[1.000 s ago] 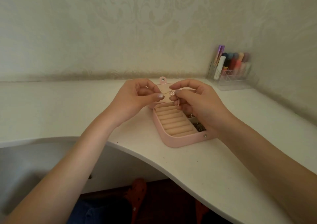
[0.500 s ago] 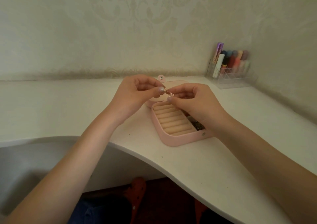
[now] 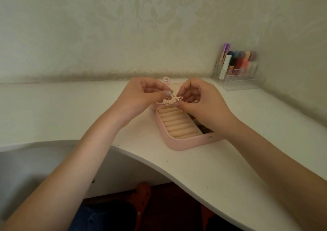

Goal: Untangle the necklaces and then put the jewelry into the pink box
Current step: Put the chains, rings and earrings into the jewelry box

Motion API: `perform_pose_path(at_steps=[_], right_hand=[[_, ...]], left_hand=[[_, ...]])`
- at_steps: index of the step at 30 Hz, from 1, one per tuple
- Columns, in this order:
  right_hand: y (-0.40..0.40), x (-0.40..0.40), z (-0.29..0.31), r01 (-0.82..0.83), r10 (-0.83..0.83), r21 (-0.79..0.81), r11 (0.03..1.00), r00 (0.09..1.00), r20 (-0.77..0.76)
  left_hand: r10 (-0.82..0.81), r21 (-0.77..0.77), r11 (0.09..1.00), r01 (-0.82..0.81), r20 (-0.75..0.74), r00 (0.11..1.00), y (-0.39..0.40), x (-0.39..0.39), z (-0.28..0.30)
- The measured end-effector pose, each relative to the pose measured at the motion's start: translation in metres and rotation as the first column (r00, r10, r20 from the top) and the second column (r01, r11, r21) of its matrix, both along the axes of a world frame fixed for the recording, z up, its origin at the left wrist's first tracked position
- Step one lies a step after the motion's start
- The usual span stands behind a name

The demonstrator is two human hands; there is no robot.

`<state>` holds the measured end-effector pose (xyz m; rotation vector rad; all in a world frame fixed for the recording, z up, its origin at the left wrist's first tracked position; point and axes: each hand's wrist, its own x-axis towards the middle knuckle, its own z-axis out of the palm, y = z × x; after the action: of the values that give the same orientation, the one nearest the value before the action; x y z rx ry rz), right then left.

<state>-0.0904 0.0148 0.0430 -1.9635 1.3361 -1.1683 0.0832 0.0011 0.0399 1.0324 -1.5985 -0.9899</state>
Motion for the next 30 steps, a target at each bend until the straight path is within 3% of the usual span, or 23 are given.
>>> perform_pose_path(at_steps=[7, 12, 19, 25, 30], right_hand=[[-0.003, -0.005, 0.001, -0.051, 0.049, -0.044, 0.998, 0.998, -0.041], [-0.001, -0.004, 0.002, -0.051, 0.043, -0.066, 0.997, 0.992, -0.117], [0.001, 0.001, -0.003, -0.056, 0.043, -0.057, 0.997, 0.976, -0.213], [0.003, 0.001, -0.002, -0.051, 0.039, -0.039, 0.998, 0.962, -0.27], [0.003, 0.003, -0.003, -0.034, 0.021, -0.041, 0.999, 0.958, -0.286]], left_hand=[[0.035, -0.013, 0.999, -0.034, 0.061, 0.998, -0.005, 0.001, -0.003], [0.098, -0.16, 0.986, -0.055, 0.278, 0.955, -0.01, 0.003, -0.008], [0.086, -0.189, 0.982, -0.015, 0.377, 0.922, -0.013, 0.006, -0.011], [0.026, -0.147, 0.988, 0.045, 0.45, 0.893, -0.015, 0.008, -0.003], [-0.057, -0.032, 0.995, 0.094, 0.587, 0.808, -0.02, 0.006, 0.011]])
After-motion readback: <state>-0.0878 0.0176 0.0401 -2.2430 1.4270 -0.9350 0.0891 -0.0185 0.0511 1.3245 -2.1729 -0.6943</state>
